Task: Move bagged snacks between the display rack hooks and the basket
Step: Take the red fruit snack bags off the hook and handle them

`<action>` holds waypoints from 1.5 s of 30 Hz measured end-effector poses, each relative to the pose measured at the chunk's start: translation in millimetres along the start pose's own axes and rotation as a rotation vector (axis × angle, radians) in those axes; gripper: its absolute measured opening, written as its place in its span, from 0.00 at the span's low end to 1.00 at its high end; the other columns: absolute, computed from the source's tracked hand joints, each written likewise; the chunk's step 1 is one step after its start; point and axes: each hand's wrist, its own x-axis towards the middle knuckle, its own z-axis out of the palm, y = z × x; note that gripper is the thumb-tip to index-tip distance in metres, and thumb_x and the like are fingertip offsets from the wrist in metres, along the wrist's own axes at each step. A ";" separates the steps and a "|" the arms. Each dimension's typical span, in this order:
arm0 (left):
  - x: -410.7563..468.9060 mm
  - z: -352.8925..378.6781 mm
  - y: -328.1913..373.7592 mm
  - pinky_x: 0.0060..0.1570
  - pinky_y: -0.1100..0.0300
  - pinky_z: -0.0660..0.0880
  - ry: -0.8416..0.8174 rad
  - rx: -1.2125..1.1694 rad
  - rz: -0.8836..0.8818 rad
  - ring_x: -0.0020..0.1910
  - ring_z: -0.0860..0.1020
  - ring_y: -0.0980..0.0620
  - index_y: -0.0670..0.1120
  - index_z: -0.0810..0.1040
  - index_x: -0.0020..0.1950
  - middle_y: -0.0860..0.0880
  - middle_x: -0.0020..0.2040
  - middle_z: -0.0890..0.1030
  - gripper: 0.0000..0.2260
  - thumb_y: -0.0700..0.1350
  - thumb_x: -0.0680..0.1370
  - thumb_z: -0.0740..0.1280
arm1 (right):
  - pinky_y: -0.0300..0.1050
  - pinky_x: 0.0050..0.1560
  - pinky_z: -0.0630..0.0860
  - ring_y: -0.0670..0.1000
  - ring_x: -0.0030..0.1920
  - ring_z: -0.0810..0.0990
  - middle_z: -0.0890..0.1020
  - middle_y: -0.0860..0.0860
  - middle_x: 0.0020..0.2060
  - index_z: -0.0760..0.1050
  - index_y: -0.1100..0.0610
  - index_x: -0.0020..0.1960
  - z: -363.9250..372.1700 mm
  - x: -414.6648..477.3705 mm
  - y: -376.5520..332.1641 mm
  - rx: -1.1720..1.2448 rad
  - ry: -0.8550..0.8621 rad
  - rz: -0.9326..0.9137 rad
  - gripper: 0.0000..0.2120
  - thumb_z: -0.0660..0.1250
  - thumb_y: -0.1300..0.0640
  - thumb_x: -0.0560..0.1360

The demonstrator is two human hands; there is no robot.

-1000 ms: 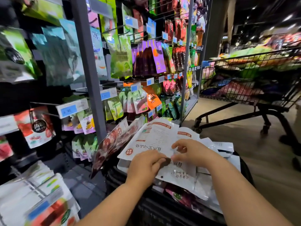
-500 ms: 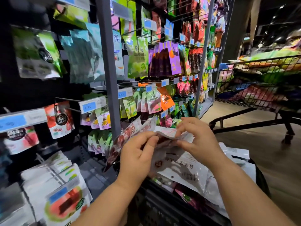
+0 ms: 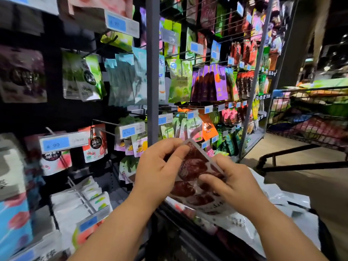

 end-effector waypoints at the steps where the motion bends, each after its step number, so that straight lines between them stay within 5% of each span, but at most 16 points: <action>1: 1.8 -1.6 2.5 0.40 0.60 0.76 0.002 0.015 0.002 0.39 0.79 0.57 0.55 0.81 0.42 0.53 0.40 0.81 0.07 0.48 0.78 0.65 | 0.55 0.38 0.78 0.49 0.38 0.81 0.81 0.47 0.36 0.72 0.46 0.48 1.2 -0.3 -1.8 -0.013 -0.007 0.013 0.23 0.62 0.28 0.70; 4: 6.9 -6.4 5.1 0.42 0.67 0.75 0.021 0.086 -0.015 0.41 0.79 0.60 0.56 0.80 0.42 0.57 0.41 0.82 0.07 0.47 0.79 0.68 | 0.57 0.38 0.77 0.50 0.37 0.80 0.80 0.49 0.34 0.71 0.48 0.46 5.9 -0.8 -9.4 -0.047 0.023 0.055 0.20 0.60 0.31 0.70; 6: 9.2 -11.6 -1.7 0.53 0.61 0.75 0.105 0.227 -0.037 0.47 0.77 0.64 0.59 0.79 0.44 0.63 0.43 0.81 0.03 0.57 0.75 0.69 | 0.57 0.41 0.77 0.48 0.38 0.80 0.81 0.47 0.36 0.72 0.48 0.46 9.6 -1.0 -13.3 -0.036 0.057 0.105 0.17 0.62 0.35 0.72; 9: 0.5 -18.5 -15.0 0.67 0.42 0.66 0.258 0.492 -0.136 0.63 0.66 0.60 0.61 0.71 0.64 0.64 0.60 0.73 0.25 0.66 0.69 0.68 | 0.51 0.47 0.80 0.45 0.44 0.84 0.85 0.43 0.43 0.77 0.47 0.50 11.8 1.9 -13.2 0.264 0.122 0.276 0.03 0.69 0.51 0.77; 11: -11.3 -19.9 -19.9 0.72 0.45 0.60 0.307 0.398 -0.303 0.71 0.62 0.52 0.54 0.61 0.74 0.53 0.72 0.65 0.42 0.64 0.65 0.73 | 0.50 0.50 0.81 0.47 0.48 0.85 0.86 0.45 0.46 0.79 0.47 0.53 9.7 5.0 -13.3 0.467 0.162 0.354 0.06 0.68 0.56 0.78; 14: -30.7 -15.7 -36.1 0.67 0.45 0.69 0.221 -0.106 -0.609 0.67 0.71 0.46 0.54 0.56 0.76 0.46 0.74 0.66 0.54 0.61 0.56 0.80 | 0.58 0.55 0.80 0.53 0.51 0.85 0.86 0.50 0.49 0.80 0.49 0.55 9.7 7.6 -5.3 0.634 0.200 0.428 0.07 0.67 0.57 0.79; 17: -50.4 -6.5 -54.2 0.48 0.45 0.81 -0.006 -0.651 -0.884 0.52 0.83 0.38 0.44 0.74 0.67 0.38 0.58 0.82 0.48 0.56 0.50 0.84 | 0.63 0.57 0.79 0.57 0.53 0.85 0.86 0.53 0.51 0.80 0.49 0.55 15.7 7.7 4.0 0.757 0.220 0.521 0.07 0.68 0.56 0.78; 21: -72.7 4.5 -63.7 0.37 0.49 0.82 -0.104 -0.714 -0.939 0.44 0.84 0.37 0.39 0.84 0.52 0.35 0.50 0.84 0.28 0.45 0.55 0.85 | 0.61 0.58 0.79 0.56 0.53 0.85 0.86 0.53 0.51 0.79 0.49 0.56 10.4 5.8 15.0 0.683 0.062 0.567 0.06 0.68 0.55 0.79; 25: -85.2 -0.5 -73.0 0.55 0.39 0.77 -0.045 -0.652 -0.982 0.49 0.83 0.33 0.37 0.78 0.61 0.34 0.53 0.83 0.20 0.38 0.69 0.70 | 0.49 0.51 0.79 0.45 0.48 0.82 0.84 0.46 0.47 0.78 0.45 0.54 -22.3 -10.3 49.0 0.121 -0.119 0.479 0.10 0.73 0.47 0.74; 28: -93.0 -11.4 -76.5 0.53 0.42 0.78 -0.027 -0.637 -0.969 0.49 0.83 0.36 0.40 0.82 0.56 0.36 0.52 0.84 0.21 0.43 0.65 0.79 | 0.37 0.49 0.72 0.37 0.51 0.76 0.81 0.41 0.48 0.80 0.45 0.49 -42.1 -28.2 73.1 -0.215 -0.310 0.446 0.13 0.79 0.47 0.68; 32: -101.5 -19.5 -83.7 0.52 0.44 0.77 -0.042 -0.643 -0.959 0.49 0.84 0.36 0.44 0.85 0.49 0.37 0.52 0.84 0.37 0.52 0.43 0.86 | 0.41 0.64 0.67 0.43 0.62 0.70 0.74 0.41 0.59 0.78 0.37 0.49 -42.4 -43.2 89.3 -0.314 -0.573 0.434 0.19 0.81 0.43 0.62; 36: -109.7 -23.2 -88.3 0.46 0.46 0.80 -0.043 -0.619 -0.975 0.47 0.84 0.37 0.41 0.82 0.55 0.38 0.51 0.85 0.38 0.49 0.47 0.86 | 0.44 0.73 0.58 0.43 0.73 0.59 0.64 0.40 0.72 0.77 0.38 0.58 -43.7 -53.4 90.8 -0.358 -0.680 0.440 0.27 0.82 0.45 0.62; 39: -115.2 -23.5 -90.4 0.53 0.41 0.77 -0.041 -0.589 -0.984 0.49 0.83 0.35 0.43 0.81 0.56 0.37 0.52 0.84 0.34 0.45 0.52 0.85 | 0.48 0.76 0.56 0.45 0.77 0.52 0.59 0.39 0.76 0.75 0.37 0.62 -44.1 -57.7 88.1 -0.397 -0.709 0.453 0.32 0.82 0.46 0.62; 42: -117.7 -23.3 -91.9 0.59 0.37 0.73 -0.027 -0.584 -0.991 0.48 0.83 0.34 0.43 0.82 0.52 0.36 0.52 0.84 0.23 0.42 0.59 0.83 | 0.50 0.77 0.54 0.46 0.77 0.52 0.56 0.39 0.77 0.72 0.36 0.66 -42.1 -60.3 84.0 -0.465 -0.726 0.440 0.35 0.81 0.44 0.62; 45: -118.8 -22.3 -92.1 0.58 0.38 0.74 -0.006 -0.571 -0.985 0.48 0.83 0.35 0.44 0.82 0.52 0.36 0.51 0.84 0.27 0.47 0.56 0.84 | 0.49 0.77 0.52 0.45 0.76 0.54 0.55 0.39 0.77 0.68 0.38 0.71 -39.8 -61.8 81.6 -0.521 -0.712 0.418 0.37 0.78 0.41 0.65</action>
